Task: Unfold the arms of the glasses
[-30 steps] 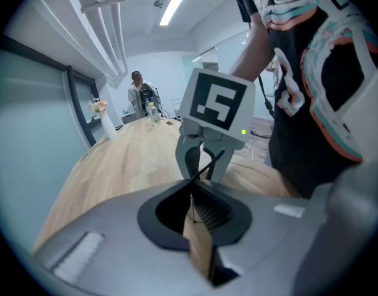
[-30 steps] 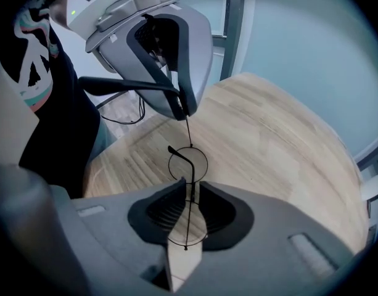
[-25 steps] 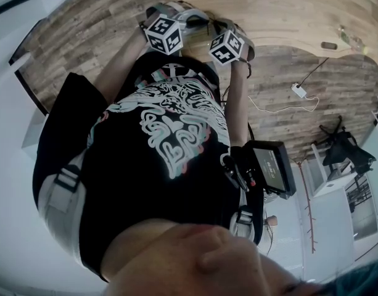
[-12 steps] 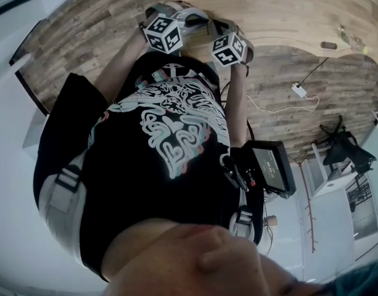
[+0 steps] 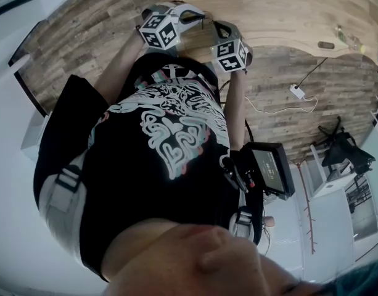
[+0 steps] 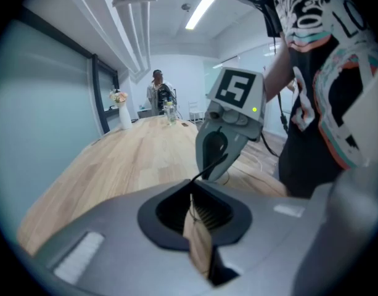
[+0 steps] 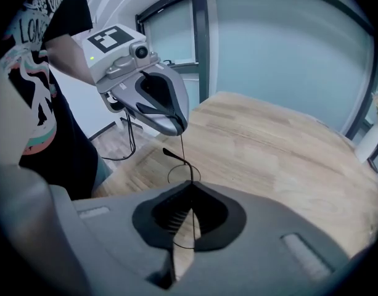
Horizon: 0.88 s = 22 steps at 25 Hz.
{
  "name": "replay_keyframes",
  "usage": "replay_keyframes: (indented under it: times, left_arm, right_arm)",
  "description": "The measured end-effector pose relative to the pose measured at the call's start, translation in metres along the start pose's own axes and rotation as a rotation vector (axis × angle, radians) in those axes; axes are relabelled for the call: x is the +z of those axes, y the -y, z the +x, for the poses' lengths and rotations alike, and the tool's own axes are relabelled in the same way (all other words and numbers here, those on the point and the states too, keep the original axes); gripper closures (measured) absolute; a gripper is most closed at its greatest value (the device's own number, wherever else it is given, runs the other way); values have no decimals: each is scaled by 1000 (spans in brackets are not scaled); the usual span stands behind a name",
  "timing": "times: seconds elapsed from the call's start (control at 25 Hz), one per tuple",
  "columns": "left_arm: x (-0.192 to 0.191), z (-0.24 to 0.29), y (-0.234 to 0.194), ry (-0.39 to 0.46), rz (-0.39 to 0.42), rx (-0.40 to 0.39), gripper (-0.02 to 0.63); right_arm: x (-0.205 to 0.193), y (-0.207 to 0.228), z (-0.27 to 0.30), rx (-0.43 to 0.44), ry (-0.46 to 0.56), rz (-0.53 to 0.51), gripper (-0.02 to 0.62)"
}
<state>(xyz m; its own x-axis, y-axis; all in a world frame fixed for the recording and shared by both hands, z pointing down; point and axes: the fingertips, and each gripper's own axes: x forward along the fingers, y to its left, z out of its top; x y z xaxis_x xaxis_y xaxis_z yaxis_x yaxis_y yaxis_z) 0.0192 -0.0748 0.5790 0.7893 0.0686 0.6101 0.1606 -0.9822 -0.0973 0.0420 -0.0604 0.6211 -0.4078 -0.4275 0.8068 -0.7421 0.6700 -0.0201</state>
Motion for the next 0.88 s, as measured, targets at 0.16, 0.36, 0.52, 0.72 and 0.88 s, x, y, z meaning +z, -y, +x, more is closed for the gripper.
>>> replay_keyframes:
  times: [0.16,0.36,0.52,0.72,0.88]
  left_arm:
    - [-5,3,-1,30,-64,-3,606]
    - [-4,5,-6,52,-109,7,606]
    - [-2,2,-11,70,-155,26,606]
    - [17,-12,-27,125,-226,53,606]
    - [20,-17,-36,151,-324,59,606]
  right_arm:
    - [2,5,-10,-11,66,77,594]
    - [8,10,-21,-21,141,117,594]
    - [18,11,-36,-20,231,152,594]
    - [30,19,-56,-31,335,213,594]
    - [35,28,-67,-25,416,312,594]
